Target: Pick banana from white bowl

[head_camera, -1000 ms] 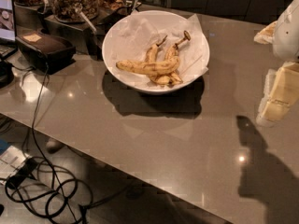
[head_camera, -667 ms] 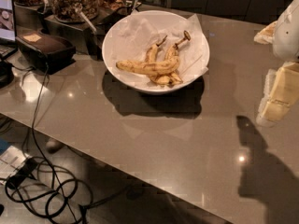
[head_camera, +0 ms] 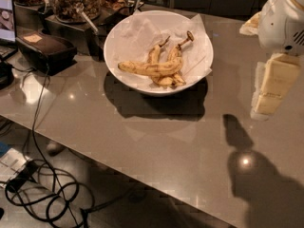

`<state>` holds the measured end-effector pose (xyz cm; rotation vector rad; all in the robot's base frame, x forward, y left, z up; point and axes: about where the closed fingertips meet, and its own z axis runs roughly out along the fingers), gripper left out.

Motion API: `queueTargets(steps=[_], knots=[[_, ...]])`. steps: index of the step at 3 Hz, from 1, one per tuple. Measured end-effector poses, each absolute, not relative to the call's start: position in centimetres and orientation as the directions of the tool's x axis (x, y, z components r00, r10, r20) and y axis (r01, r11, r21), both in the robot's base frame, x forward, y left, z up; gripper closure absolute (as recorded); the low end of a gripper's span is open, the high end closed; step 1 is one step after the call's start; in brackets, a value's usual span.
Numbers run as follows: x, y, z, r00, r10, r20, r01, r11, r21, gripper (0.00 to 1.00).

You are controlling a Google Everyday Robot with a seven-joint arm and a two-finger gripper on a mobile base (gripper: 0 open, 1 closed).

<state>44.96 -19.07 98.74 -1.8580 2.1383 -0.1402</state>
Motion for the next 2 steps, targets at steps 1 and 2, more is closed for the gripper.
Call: queueTargets(steps=[1,2], knots=[[46.14,-16.92,98.70,-0.041,-0.992,-0.121,-0.966,0.070,-0.247,0.00],[46.53,-16.74,98.81,-0.039,-0.990,-0.138,-0.962,0.074,-0.264,0.00]])
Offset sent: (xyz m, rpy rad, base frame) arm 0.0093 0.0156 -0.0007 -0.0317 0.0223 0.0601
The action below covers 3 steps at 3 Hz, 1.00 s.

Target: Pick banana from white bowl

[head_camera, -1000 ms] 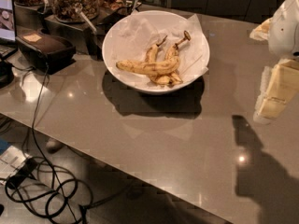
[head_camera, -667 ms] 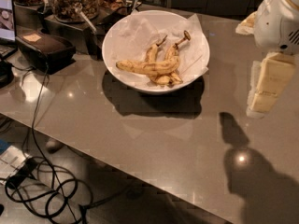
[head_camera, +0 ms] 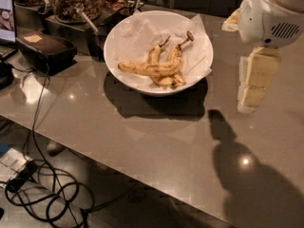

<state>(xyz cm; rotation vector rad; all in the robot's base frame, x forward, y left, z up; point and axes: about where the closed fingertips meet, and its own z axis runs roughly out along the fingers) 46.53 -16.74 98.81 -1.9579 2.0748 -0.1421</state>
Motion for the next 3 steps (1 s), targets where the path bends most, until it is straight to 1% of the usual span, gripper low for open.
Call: queueTargets(steps=[1,2,3], knots=[[49.1,-15.3,99.2,-0.033,-0.986,-0.165,-0.971,0.071,-0.229,0.00],[52.9,-12.0,100.7,0.058,-0.980,-0.191,-0.970,-0.010,-0.242,0.00],[53.9,-11.2,101.7,0.068,-0.975,-0.212,-0.958,-0.005,-0.286,0.00]])
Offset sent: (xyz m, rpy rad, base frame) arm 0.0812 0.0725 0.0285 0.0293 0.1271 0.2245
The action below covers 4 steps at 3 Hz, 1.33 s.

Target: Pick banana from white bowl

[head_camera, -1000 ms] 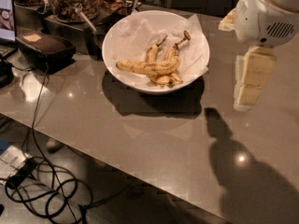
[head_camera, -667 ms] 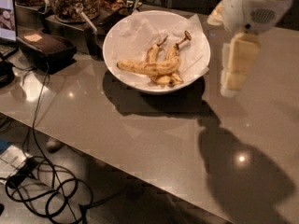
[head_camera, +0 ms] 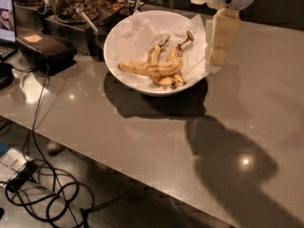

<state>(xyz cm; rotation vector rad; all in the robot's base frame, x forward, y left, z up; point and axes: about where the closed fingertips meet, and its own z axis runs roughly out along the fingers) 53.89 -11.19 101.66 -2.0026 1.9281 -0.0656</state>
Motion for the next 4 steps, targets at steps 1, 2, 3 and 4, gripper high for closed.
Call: queueTargets(steps=[1,2,3,4], knots=[[55.2,-9.9,101.2,0.069,-0.982,-0.174,-0.954,-0.014,-0.299,0.00],[58.5,-7.1,99.7,0.090,-0.990,-0.108,-0.958,-0.056,-0.281,0.00],[61.5,-4.3,98.5,0.115,-0.991,-0.063,-0.957,-0.094,-0.275,0.00],[61.6,-3.6,98.3,0.126,-0.985,-0.120,-0.952,-0.086,-0.294,0.00]])
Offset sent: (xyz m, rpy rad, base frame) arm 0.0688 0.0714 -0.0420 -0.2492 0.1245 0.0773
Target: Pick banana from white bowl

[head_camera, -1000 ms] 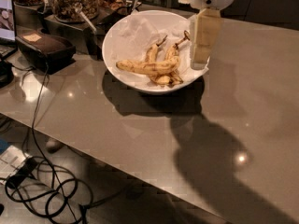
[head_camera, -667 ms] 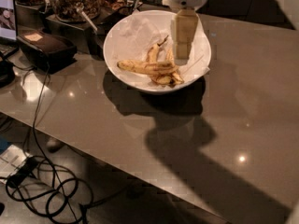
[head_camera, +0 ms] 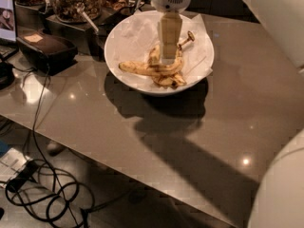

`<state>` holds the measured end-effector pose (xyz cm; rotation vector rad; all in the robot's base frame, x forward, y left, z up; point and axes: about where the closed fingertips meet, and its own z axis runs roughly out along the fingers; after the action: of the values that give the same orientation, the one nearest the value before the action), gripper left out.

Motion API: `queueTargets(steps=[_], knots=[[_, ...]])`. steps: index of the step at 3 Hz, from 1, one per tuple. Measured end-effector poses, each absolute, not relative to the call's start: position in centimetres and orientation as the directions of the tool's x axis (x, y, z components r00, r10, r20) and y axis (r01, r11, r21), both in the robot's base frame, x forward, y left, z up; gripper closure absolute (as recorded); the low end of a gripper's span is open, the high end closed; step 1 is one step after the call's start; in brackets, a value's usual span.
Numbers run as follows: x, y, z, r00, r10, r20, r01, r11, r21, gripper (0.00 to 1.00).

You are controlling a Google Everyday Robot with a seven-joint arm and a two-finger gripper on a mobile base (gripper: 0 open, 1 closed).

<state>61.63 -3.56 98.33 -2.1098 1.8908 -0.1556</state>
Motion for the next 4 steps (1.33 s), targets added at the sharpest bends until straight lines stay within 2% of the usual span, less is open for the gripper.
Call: queueTargets(steps=[3,4], knots=[[60.6,-7.2,93.0,0.022,-0.975,-0.223,-0.982,0.021,-0.187,0.04],[61.0,-7.8,92.7,0.016,-0.978,-0.210,-0.981,0.026,-0.195,0.00]])
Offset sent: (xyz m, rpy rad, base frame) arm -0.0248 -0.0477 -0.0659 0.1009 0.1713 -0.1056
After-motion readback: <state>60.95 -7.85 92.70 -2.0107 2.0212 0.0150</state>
